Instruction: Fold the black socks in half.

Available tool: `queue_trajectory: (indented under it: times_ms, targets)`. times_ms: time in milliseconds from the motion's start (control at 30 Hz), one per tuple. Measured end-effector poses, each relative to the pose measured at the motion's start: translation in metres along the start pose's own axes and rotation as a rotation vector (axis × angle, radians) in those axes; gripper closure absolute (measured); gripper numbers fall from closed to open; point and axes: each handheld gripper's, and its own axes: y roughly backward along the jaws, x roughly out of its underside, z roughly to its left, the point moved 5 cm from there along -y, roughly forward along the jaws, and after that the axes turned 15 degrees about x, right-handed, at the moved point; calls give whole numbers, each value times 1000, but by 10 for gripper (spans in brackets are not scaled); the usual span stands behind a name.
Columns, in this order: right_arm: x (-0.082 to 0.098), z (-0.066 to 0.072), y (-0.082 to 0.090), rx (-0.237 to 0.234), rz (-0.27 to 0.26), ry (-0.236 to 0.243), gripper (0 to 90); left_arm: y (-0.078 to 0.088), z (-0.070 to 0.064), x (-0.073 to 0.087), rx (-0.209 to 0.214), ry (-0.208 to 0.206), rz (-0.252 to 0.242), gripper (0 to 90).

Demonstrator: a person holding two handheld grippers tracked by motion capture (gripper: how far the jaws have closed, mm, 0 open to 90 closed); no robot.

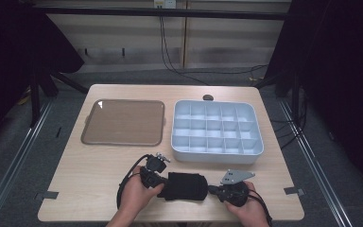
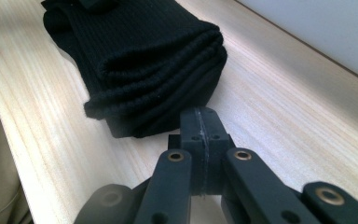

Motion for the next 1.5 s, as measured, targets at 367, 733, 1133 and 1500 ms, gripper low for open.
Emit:
queue_trajectory:
  times_ms: [367,733,1133,1500]
  targets:
    - [0,0,0,-1,2,0,900,6,-4,-3,14,-1,1,860]
    - [0,0,1,4,3,5,900,11,-9,-9,23,-6,-1,861]
    - [-2,1,5,-8,-10,0,900,12,-9,-11,22,-5,1,862]
    - [-1,3,4,-17,-1,5,900,15,-13,-15,11,-20,11,861]
